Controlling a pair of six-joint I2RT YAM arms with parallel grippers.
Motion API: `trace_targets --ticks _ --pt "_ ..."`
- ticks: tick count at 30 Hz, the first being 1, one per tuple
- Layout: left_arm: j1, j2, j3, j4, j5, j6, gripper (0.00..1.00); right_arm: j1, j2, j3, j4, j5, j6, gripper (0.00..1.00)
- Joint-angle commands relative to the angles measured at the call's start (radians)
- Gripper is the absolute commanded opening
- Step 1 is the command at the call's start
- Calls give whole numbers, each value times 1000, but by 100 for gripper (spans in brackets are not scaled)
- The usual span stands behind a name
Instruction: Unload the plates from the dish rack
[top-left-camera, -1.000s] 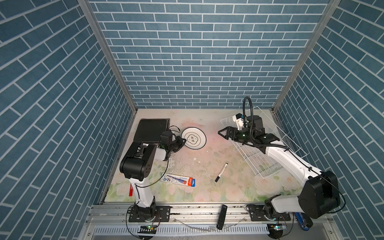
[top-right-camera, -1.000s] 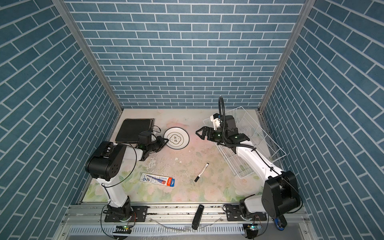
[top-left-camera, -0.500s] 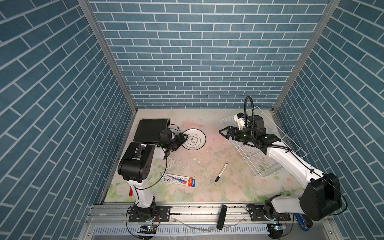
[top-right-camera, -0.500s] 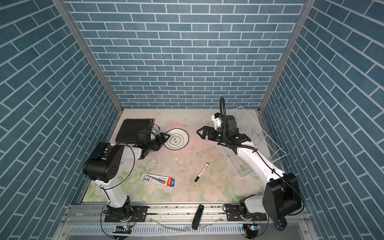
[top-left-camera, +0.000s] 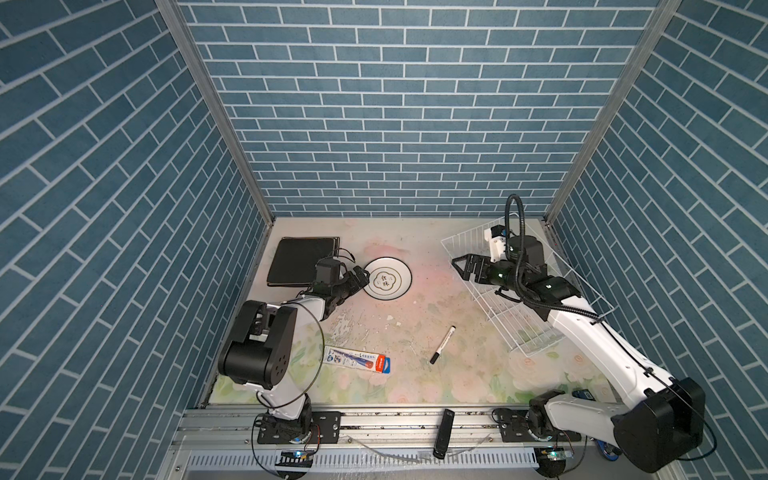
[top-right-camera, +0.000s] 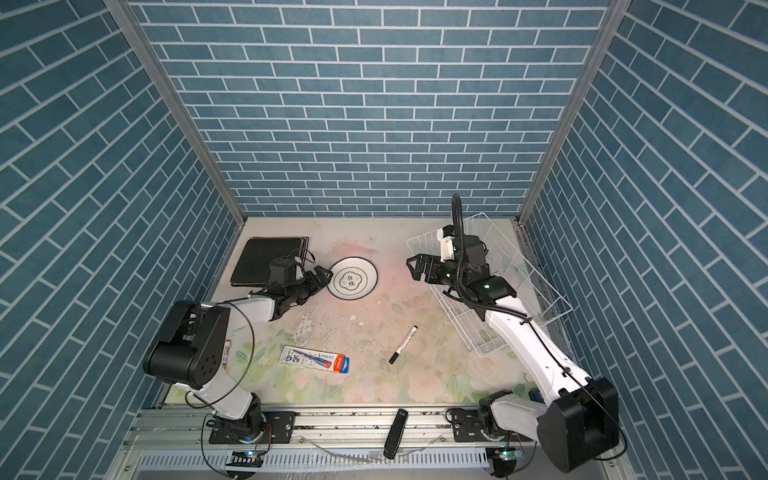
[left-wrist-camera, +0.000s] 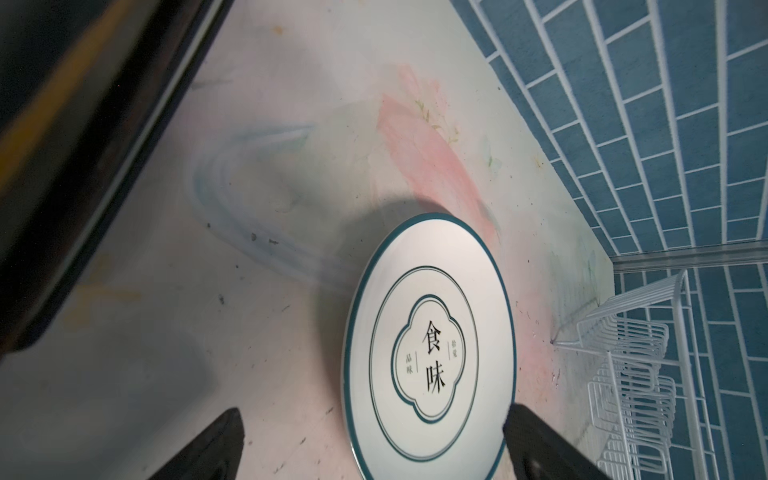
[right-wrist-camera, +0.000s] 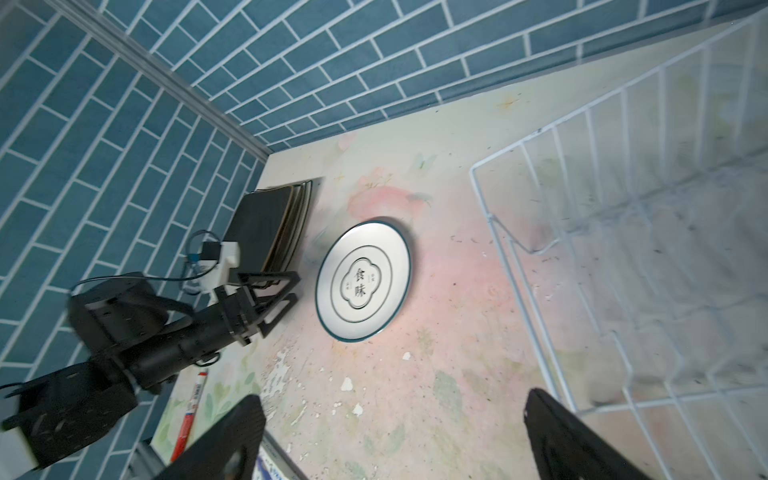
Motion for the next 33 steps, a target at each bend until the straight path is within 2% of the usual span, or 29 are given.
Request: trace_targets --ticks 1,4,8,12,15,17,21,25,33 --pt "-5 -113 -21 -66 -73 133 100 -17 -72 -90 -18 228 -92 99" --pt "-12 -232 -22 -124 -124 250 100 -36 -151 -179 34 365 -161 99" --pt "-18 -391 -41 -159 -206 408 100 -91 -238 -295 117 468 -243 99" --pt "-21 -546 -123 -86 -322 537 100 -170 -289 -411 241 528 -308 99" --pt "-22 -619 -207 32 -367 583 100 -228 -290 -481 337 564 -347 99" --pt "-22 -638 -254 105 -390 606 100 -269 -277 -516 395 568 -355 99" --pt "-22 -667 -303 189 -425 725 100 -338 -227 -587 540 540 -361 99" --pt "-22 -694 -388 325 -461 841 100 -364 -133 -652 727 514 -366 99" --pt "-22 -714 -490 442 -593 910 100 -381 77 -709 1018 474 -440 99"
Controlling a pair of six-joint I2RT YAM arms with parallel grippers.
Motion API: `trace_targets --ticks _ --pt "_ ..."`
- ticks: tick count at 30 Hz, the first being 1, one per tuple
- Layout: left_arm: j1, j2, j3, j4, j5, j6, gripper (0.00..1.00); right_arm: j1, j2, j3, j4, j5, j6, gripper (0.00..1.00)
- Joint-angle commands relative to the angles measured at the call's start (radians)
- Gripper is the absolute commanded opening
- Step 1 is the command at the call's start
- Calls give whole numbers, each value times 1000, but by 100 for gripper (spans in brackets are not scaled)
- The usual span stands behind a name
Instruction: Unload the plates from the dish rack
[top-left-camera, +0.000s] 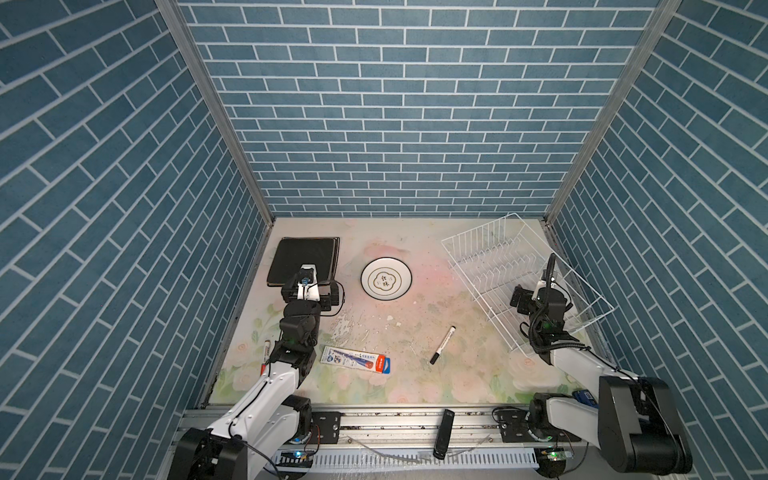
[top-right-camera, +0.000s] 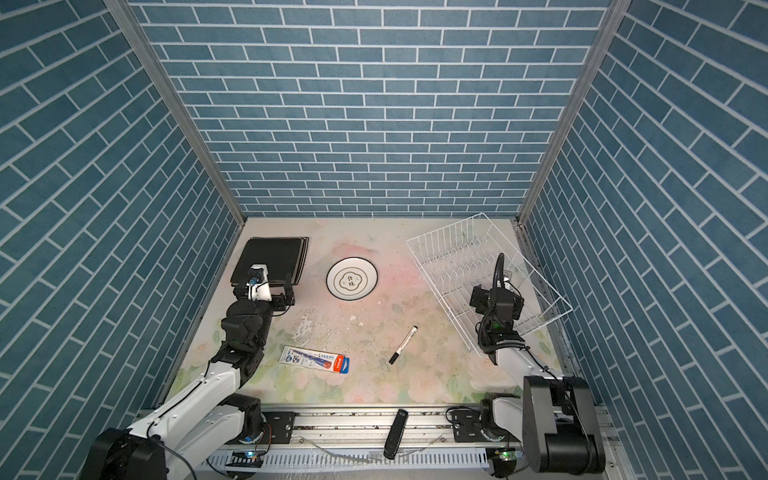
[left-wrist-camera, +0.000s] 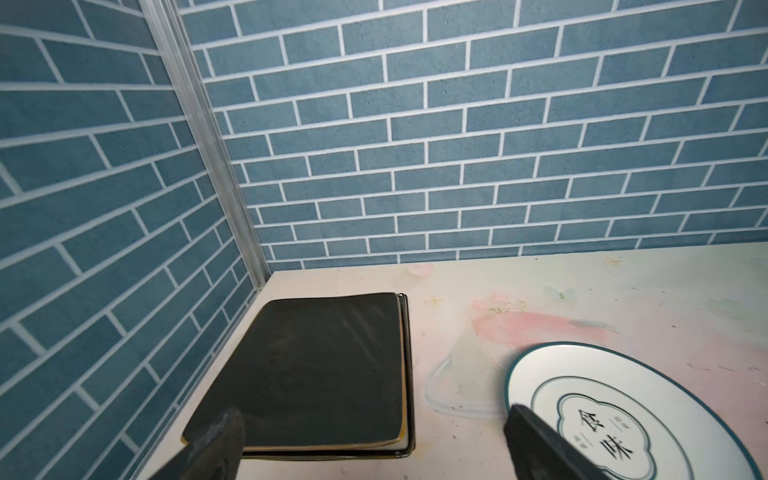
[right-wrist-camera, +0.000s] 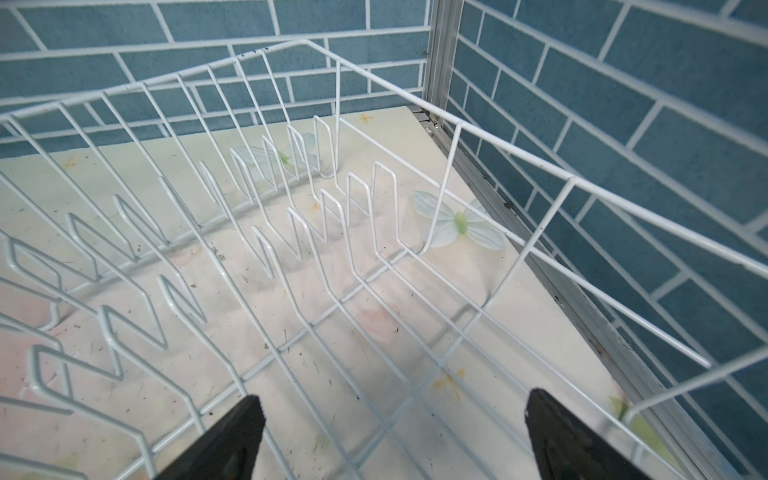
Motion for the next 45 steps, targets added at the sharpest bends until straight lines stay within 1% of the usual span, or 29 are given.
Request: trace_targets --ticks 1,3,5,7,10,14,17,21,23,25,27,30,31,33,35,37,42,45 --pt "-3 -14 -24 71 -70 58 100 -8 60 -45 229 -29 -83 99" --pt "-2 -4 -27 57 -87 69 100 -12 75 -62 293 -46 -108 99" --pt "-1 25 -34 80 -104 70 100 -16 91 -63 320 -41 -123 99" --pt "-1 70 -45 126 -111 59 100 -27 92 -48 286 -75 -123 99" --pt "3 146 -59 207 -140 24 100 -34 99 -27 258 -95 -121 99" --pt "14 239 -69 288 -151 24 100 -37 104 -22 246 -134 -128 99" --pt "32 270 -69 286 -135 17 100 -42 107 -14 234 -172 -133 99" --pt "80 313 -76 304 -64 -14 100 -51 120 14 195 -201 -131 99" --pt "100 352 -79 337 -49 -29 100 -60 125 26 175 -220 -128 99" --pt "121 414 -92 422 -30 -33 100 -62 126 27 172 -229 -128 99" --pt "138 509 -100 539 -2 -35 100 -63 120 19 182 -240 -129 99" --pt "158 657 -62 612 69 -21 100 -63 121 19 185 -236 -128 99" --pt "159 661 -63 630 82 -14 100 -64 124 22 184 -232 -128 99" --pt "166 609 -27 483 85 -34 100 -63 128 17 200 -240 -121 99" --pt "166 626 32 405 67 -31 100 -64 155 4 273 -249 -105 99" --pt "165 613 99 254 53 -45 100 -64 204 12 297 -260 -104 99" --pt "167 617 111 232 38 -52 100 -65 333 -26 492 -279 -110 99" --pt "167 620 112 234 36 -52 100 -66 326 -2 437 -279 -113 99"
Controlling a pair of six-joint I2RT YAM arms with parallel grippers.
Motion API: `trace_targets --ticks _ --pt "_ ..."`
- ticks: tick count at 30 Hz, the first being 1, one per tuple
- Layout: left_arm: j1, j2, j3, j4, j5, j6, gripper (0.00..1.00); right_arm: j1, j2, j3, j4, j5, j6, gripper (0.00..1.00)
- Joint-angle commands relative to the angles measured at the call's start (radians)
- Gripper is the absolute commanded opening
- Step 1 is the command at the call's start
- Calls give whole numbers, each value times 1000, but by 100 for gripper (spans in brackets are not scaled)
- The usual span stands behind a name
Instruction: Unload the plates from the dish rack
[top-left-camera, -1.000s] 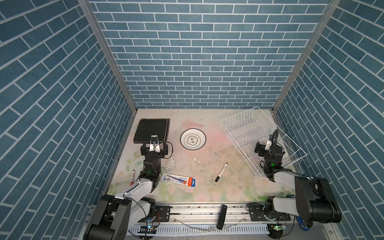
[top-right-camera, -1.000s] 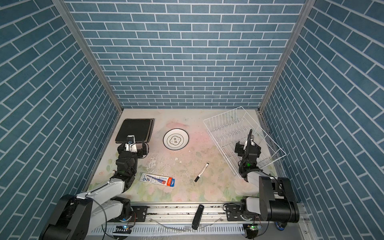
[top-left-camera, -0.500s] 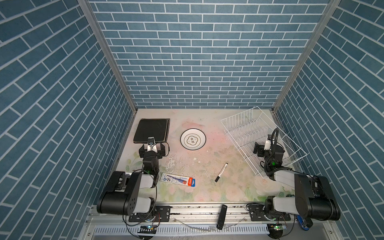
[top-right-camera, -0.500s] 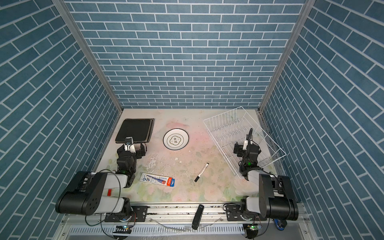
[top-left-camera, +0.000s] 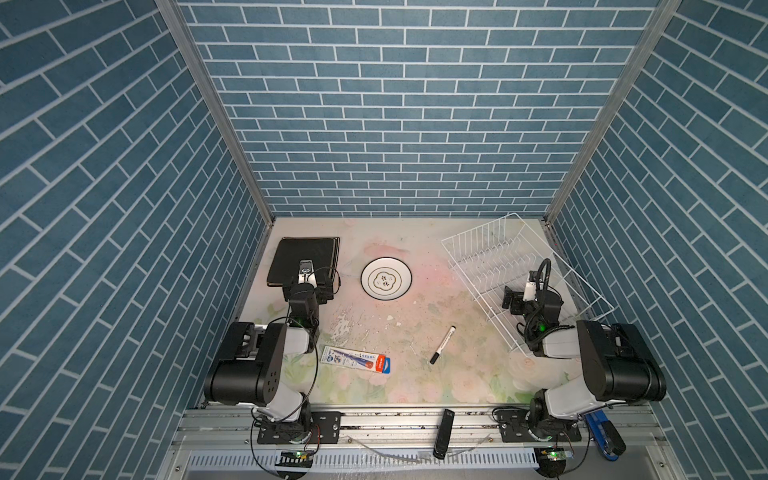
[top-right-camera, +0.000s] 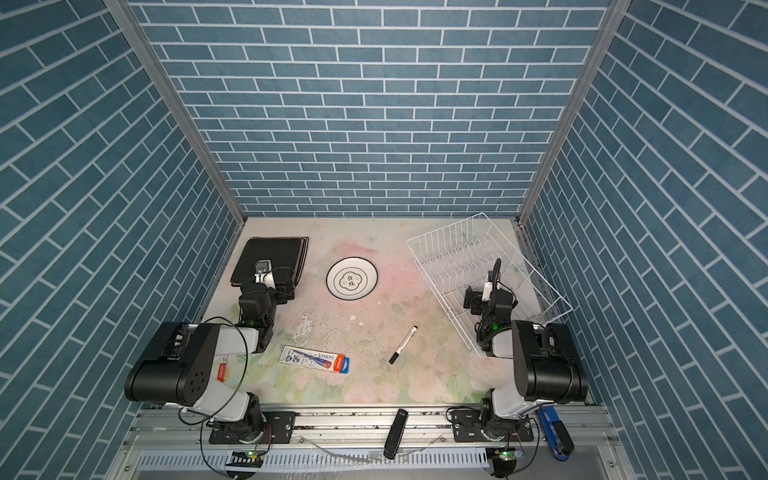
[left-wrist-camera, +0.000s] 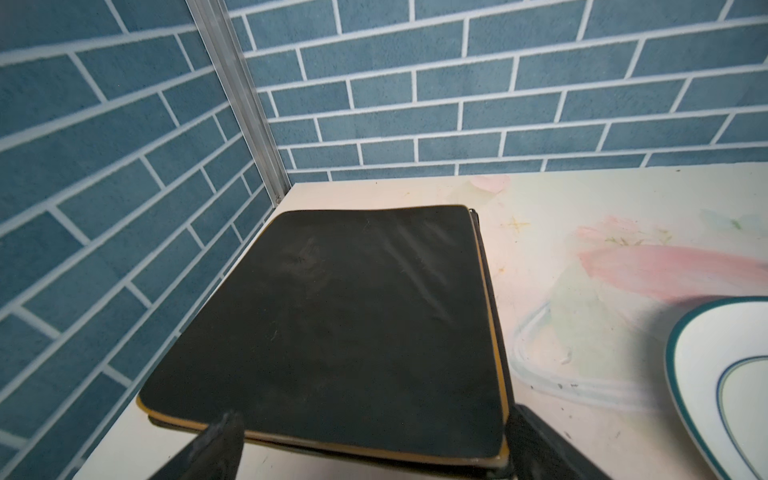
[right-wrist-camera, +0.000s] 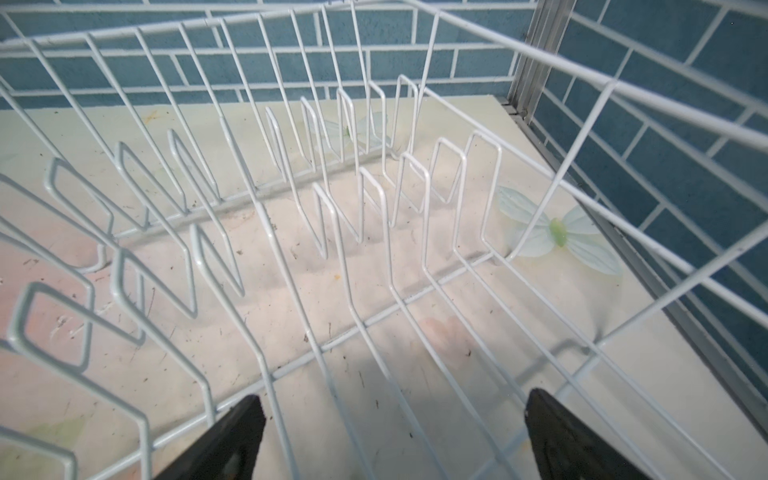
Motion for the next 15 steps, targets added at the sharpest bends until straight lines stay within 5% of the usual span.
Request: trace_targets --ticks 1,15 --pt "6 -4 1 -40 -6 -10 100 -4 5 37 43 -20 -23 99" --pt "6 -3 3 -46 -9 -11 100 -24 9 90 -66 -11 5 99"
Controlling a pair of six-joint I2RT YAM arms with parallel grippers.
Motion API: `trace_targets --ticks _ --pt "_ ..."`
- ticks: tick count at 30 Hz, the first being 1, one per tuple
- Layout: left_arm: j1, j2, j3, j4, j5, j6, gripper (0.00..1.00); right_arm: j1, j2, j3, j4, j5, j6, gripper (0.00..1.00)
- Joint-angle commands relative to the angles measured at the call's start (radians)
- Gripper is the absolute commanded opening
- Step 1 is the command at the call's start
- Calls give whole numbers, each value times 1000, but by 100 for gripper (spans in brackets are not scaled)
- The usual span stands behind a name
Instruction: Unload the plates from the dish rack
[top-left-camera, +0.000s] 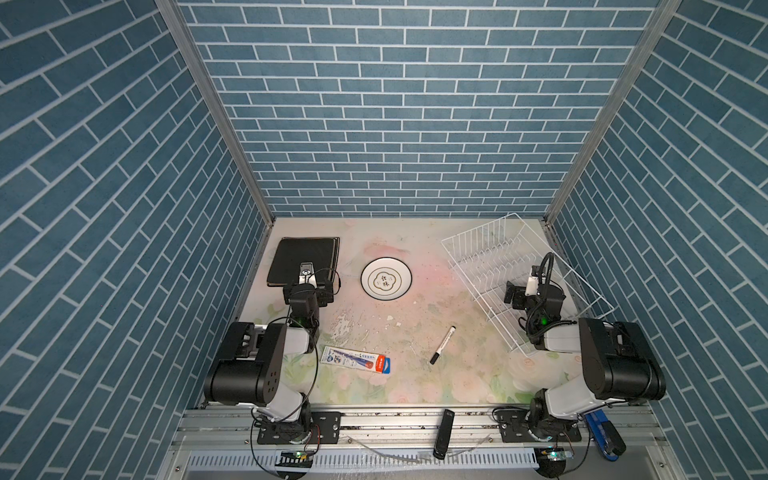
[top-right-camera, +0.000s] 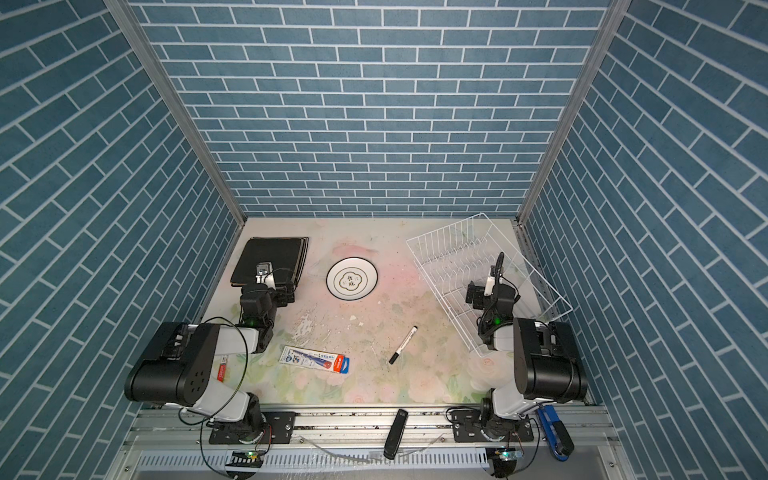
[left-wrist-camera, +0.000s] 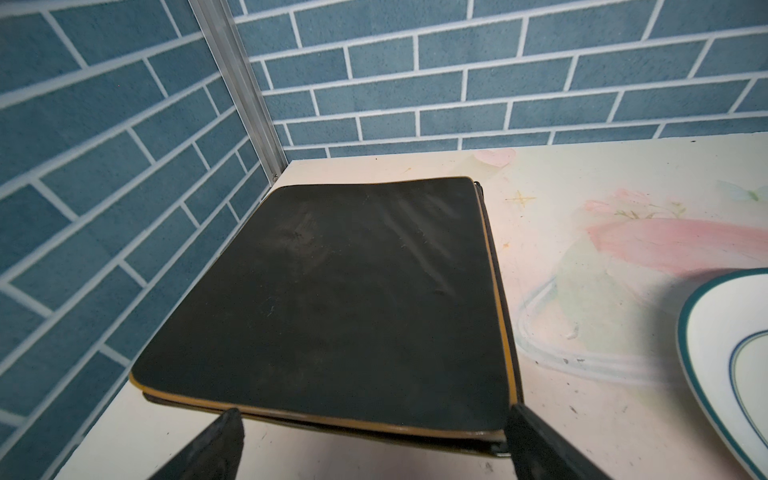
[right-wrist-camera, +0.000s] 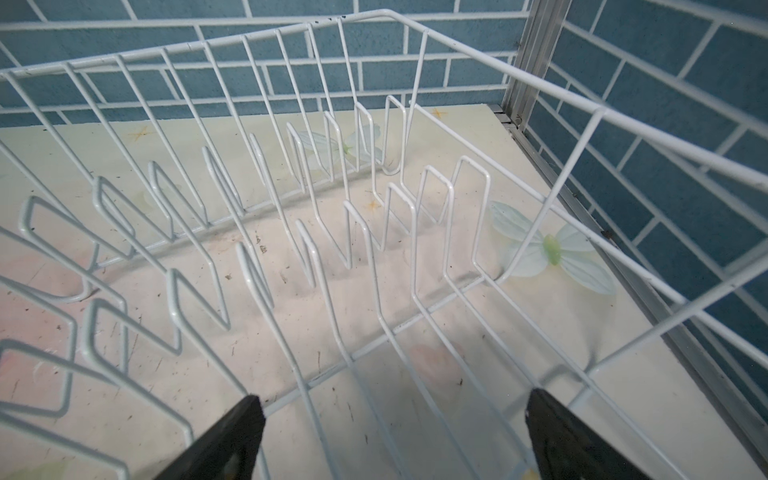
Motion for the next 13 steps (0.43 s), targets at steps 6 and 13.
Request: trace_targets --ticks 6,13 --pt "6 -3 3 -11 -7 -4 100 -3 5 27 -10 -1 2 99" --pt "6 -6 -11 15 -14 -5 100 -5 4 26 -8 -1 3 99"
